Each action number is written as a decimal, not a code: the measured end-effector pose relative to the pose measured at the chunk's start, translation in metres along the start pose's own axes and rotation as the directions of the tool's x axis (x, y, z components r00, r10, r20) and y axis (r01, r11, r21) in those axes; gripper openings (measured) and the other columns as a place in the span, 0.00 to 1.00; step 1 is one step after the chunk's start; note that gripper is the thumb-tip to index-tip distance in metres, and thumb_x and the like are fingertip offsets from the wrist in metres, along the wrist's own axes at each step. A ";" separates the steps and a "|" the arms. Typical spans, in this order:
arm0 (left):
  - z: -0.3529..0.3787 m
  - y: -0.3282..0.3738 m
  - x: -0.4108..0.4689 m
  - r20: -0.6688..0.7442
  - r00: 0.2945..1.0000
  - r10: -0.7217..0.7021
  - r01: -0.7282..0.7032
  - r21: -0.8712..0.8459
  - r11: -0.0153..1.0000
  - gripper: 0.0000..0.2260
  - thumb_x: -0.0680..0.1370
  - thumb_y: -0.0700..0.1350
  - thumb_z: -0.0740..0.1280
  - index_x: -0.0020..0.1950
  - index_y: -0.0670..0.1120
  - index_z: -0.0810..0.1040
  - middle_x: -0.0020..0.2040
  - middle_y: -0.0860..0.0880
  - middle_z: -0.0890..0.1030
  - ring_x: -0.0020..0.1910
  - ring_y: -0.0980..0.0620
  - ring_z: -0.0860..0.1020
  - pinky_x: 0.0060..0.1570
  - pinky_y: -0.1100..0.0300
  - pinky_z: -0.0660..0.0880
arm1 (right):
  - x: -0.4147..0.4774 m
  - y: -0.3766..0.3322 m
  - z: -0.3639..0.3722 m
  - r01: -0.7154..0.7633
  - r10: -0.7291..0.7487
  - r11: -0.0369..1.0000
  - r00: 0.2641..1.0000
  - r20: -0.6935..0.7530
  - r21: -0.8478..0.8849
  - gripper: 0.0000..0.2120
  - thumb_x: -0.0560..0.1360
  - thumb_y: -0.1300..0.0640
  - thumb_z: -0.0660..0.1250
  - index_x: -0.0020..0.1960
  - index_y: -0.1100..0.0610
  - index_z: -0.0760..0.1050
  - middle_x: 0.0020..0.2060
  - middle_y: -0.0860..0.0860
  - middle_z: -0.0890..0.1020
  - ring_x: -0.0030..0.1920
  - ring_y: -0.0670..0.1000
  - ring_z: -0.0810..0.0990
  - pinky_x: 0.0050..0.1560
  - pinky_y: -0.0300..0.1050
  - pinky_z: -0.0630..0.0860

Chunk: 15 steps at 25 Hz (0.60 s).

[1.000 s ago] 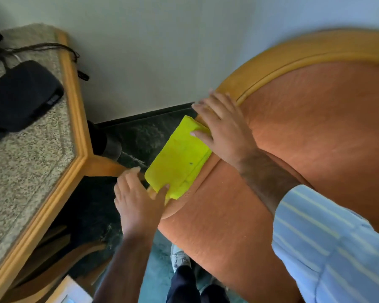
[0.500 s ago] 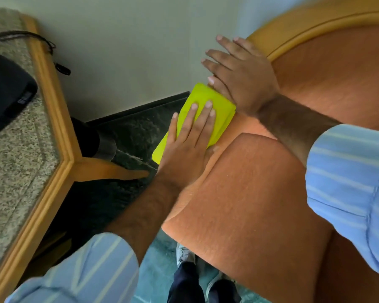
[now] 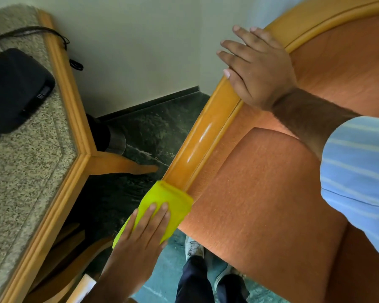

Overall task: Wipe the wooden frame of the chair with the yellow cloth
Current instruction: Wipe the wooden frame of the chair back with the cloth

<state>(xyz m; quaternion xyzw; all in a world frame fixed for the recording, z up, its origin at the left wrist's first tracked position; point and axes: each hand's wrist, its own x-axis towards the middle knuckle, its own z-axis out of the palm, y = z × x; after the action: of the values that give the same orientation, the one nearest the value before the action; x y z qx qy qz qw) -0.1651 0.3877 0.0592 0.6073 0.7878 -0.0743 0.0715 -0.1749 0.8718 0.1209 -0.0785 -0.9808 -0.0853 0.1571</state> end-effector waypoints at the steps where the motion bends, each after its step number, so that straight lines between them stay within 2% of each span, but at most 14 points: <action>1: 0.002 0.002 -0.010 0.002 1.000 -0.003 0.003 0.022 1.000 0.30 0.86 0.56 0.55 0.83 0.41 0.57 0.86 0.43 0.52 0.81 0.38 0.64 0.73 0.37 0.69 | 0.000 0.000 0.002 0.002 -0.002 1.000 1.000 -0.025 0.005 0.25 0.87 0.45 0.47 0.73 0.56 0.72 0.73 0.54 0.77 0.79 0.58 0.67 0.79 0.58 0.61; 4: 0.000 0.014 -0.001 0.022 0.998 -0.055 0.055 -0.001 0.998 0.31 0.85 0.56 0.56 0.83 0.41 0.57 0.86 0.43 0.53 0.82 0.39 0.61 0.73 0.35 0.70 | -0.001 0.003 0.004 0.014 -0.013 0.999 0.999 -0.046 0.032 0.24 0.87 0.46 0.48 0.72 0.56 0.74 0.72 0.54 0.78 0.77 0.58 0.69 0.78 0.58 0.64; 8: -0.017 0.021 0.076 0.001 0.993 -0.118 0.118 -0.016 0.993 0.31 0.87 0.57 0.52 0.84 0.40 0.50 0.86 0.42 0.52 0.85 0.40 0.55 0.75 0.35 0.67 | -0.002 0.000 0.000 0.025 -0.023 0.999 0.998 -0.053 0.033 0.24 0.87 0.46 0.48 0.71 0.56 0.74 0.71 0.54 0.79 0.76 0.58 0.71 0.77 0.57 0.66; 10: -0.031 0.025 0.144 -0.092 0.984 -0.151 0.148 -0.033 0.988 0.32 0.87 0.56 0.52 0.84 0.39 0.48 0.86 0.41 0.53 0.84 0.39 0.54 0.76 0.36 0.65 | 0.000 -0.001 -0.003 0.014 -0.012 0.999 1.000 -0.025 0.046 0.24 0.87 0.46 0.48 0.72 0.56 0.74 0.71 0.54 0.79 0.76 0.58 0.71 0.77 0.57 0.66; 12: -0.052 0.035 0.212 -0.194 0.956 -0.221 0.198 -0.132 0.971 0.30 0.87 0.56 0.54 0.84 0.40 0.52 0.85 0.41 0.57 0.84 0.39 0.57 0.77 0.36 0.64 | -0.001 0.000 -0.005 0.007 -0.006 0.999 1.000 -0.004 0.039 0.25 0.87 0.45 0.47 0.72 0.56 0.74 0.71 0.54 0.79 0.77 0.58 0.71 0.77 0.57 0.65; 15: -0.073 0.048 0.256 -0.268 0.916 -0.299 0.250 -0.203 0.947 0.30 0.86 0.57 0.56 0.83 0.41 0.57 0.84 0.43 0.60 0.83 0.40 0.59 0.77 0.35 0.64 | -0.003 0.000 -0.006 0.035 -0.035 0.999 0.999 0.027 0.010 0.25 0.87 0.46 0.46 0.72 0.56 0.74 0.72 0.53 0.78 0.78 0.57 0.69 0.78 0.57 0.64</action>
<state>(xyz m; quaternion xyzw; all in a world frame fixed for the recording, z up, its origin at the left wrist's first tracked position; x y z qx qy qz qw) -0.1847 0.6575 0.0774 0.4867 0.8704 0.0731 -0.0081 -0.1701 0.8698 0.1249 -0.0618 -0.9844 -0.0825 0.1424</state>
